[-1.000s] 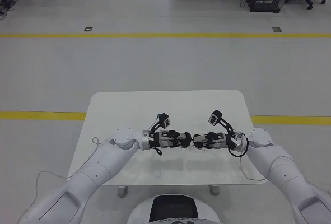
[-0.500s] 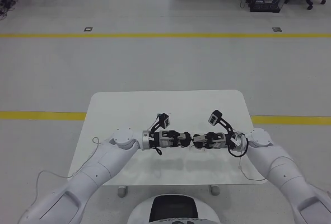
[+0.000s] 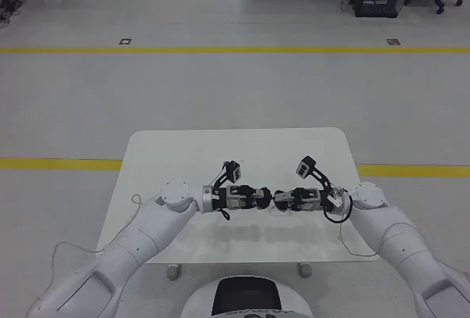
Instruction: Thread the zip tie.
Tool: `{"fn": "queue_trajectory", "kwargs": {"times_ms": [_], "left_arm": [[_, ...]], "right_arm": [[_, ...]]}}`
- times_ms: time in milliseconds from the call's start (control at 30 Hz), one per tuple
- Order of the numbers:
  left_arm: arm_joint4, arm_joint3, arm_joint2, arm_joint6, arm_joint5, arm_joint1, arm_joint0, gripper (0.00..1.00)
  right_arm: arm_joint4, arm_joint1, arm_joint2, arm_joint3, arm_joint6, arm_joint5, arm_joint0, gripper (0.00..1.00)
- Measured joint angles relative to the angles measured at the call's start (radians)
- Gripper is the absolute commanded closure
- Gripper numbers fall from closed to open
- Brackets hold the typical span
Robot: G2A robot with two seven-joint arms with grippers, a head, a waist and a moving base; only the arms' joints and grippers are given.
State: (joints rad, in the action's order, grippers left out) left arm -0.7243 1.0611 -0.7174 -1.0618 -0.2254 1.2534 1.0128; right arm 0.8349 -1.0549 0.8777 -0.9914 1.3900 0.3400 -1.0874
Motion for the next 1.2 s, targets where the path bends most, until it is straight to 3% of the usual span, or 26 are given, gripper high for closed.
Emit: {"fn": "queue_trajectory", "kwargs": {"times_ms": [733, 767, 833, 1200], "left_arm": [[0.003, -0.008, 0.003, -0.008, -0.005, 0.005, -0.002, 1.00], [0.003, -0.009, 0.003, -0.009, -0.005, 0.005, -0.002, 1.00], [0.004, -0.010, 0.003, -0.008, -0.006, 0.005, -0.002, 1.00], [0.036, -0.019, 0.003, 0.027, -0.029, 0.006, -0.003, 1.00]], "right_arm": [[0.002, -0.008, -0.004, 0.012, 0.000, 0.000, 0.007, 1.00], [0.001, -0.008, -0.004, 0.013, 0.000, 0.000, 0.007, 0.97], [0.002, -0.009, -0.004, 0.015, 0.000, 0.000, 0.008, 0.00], [0.030, -0.004, 0.018, 0.028, 0.000, 0.000, 0.001, 0.00]]}}
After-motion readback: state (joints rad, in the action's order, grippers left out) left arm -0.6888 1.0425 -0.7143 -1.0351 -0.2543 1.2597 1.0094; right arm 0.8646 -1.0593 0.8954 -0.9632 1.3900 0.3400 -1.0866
